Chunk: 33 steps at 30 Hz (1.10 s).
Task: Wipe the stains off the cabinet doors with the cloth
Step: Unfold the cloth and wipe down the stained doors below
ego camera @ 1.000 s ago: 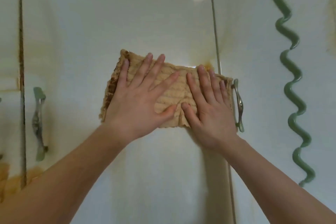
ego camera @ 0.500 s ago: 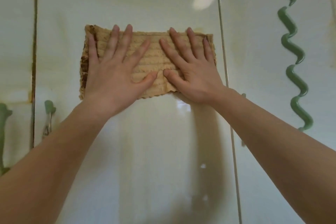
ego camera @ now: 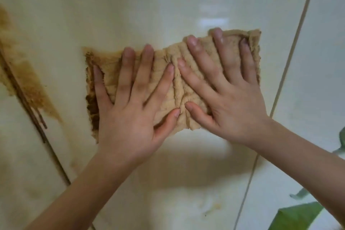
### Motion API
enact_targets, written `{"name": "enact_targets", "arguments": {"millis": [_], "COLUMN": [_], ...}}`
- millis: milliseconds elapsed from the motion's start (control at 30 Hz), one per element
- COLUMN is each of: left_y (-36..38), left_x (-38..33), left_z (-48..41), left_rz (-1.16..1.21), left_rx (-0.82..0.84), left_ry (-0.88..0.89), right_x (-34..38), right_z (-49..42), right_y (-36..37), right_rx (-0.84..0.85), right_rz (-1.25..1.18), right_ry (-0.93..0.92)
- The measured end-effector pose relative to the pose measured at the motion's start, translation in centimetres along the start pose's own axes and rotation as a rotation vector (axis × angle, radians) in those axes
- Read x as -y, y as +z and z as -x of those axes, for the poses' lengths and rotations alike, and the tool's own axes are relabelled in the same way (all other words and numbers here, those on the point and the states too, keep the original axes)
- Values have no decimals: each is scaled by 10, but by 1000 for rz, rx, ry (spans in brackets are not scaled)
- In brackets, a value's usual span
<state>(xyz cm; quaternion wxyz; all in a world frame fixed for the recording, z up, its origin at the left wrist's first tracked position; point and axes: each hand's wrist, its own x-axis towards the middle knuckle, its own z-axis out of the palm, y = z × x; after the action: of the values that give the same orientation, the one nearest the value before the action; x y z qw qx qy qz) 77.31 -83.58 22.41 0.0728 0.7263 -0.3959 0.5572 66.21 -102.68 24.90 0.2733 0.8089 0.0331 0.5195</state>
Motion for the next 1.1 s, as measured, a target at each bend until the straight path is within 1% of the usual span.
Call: {"name": "enact_targets", "arguments": {"millis": [133,233,400,533,667,833,1000,1100], "left_y": [29,50,83,99,110,101,73,57], "left_x": [-25,-47,-94,-125,-136,-98,-2,40], "left_z": [70,119,197,235,256,268,260,253], "left_rz": [-13,-13,-26,-10,12,20,-23,-26], "left_rx": [11,45,101,155,165,186,195,193], "left_ry": [31,52,154,252,326,407,388,355], "right_x": [39,62,87,94,121,168,234,255], "right_z": [73,127,229,303,342,333,249,203], "right_y": [29,48,77,94,108,113,113,105], "right_rx": [14,71,121,143,114,92,42,46], "right_rz": [4,7,18,1,-12,-57,-90,-96], "right_ry": [-3,-15,-79,-87,-2,107,144,138]}}
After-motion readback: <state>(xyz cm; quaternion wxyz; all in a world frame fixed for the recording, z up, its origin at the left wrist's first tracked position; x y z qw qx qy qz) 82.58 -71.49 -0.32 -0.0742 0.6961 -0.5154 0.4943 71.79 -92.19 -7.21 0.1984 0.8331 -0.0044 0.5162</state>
